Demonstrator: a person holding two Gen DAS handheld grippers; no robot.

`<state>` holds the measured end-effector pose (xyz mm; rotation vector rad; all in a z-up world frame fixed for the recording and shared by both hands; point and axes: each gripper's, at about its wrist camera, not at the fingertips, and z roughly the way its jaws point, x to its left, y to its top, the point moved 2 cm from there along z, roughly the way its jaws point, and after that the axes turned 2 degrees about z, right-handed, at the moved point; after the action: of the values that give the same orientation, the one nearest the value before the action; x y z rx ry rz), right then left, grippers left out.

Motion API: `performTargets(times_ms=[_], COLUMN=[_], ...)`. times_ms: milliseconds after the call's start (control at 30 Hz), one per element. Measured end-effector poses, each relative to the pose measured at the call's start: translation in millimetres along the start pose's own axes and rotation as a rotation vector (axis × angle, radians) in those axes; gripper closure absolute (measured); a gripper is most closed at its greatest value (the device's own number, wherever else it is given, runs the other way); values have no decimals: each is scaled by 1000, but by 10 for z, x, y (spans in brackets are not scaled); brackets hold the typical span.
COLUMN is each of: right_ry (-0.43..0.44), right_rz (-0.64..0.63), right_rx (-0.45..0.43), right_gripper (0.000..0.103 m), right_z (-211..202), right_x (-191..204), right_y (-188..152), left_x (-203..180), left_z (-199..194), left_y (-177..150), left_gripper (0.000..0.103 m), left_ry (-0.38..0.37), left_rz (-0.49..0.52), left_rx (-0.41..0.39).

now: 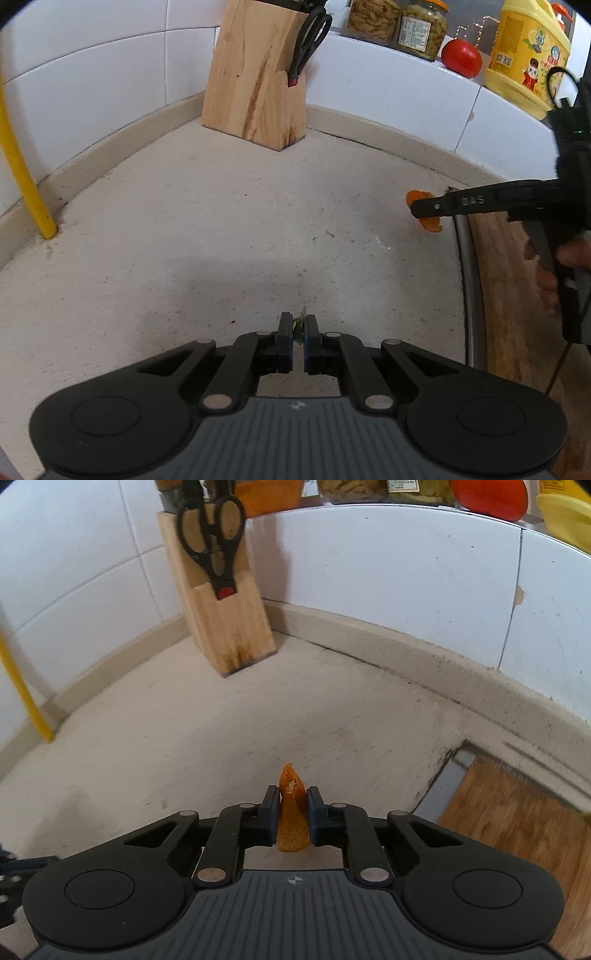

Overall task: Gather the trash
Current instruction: 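Grasp the orange peel with the right tool, then carry the orange peel in the right tool down over the trash bin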

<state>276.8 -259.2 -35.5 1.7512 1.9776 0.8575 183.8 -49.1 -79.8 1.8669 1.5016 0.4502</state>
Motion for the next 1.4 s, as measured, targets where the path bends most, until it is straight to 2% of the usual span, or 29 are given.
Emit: performTargets(times_ms=[267,500,1400], right_ry=[125,193,243], right_rz=[33,15,-72], right_rx=[3,23,56], right_gripper=[83,83,83], right_z=[-271,-415,-844], right_x=[224,487,1121], right_y=[-165,-318,-668], left_x=[-15,-34,65], left_z=[-96,-252,-770], left_y=[-56,-123,-474], left_gripper=[100,100,100], left_ry=[20,37,59], left_rz=[0,-5,-45], left_rx=[-3,-25,-105])
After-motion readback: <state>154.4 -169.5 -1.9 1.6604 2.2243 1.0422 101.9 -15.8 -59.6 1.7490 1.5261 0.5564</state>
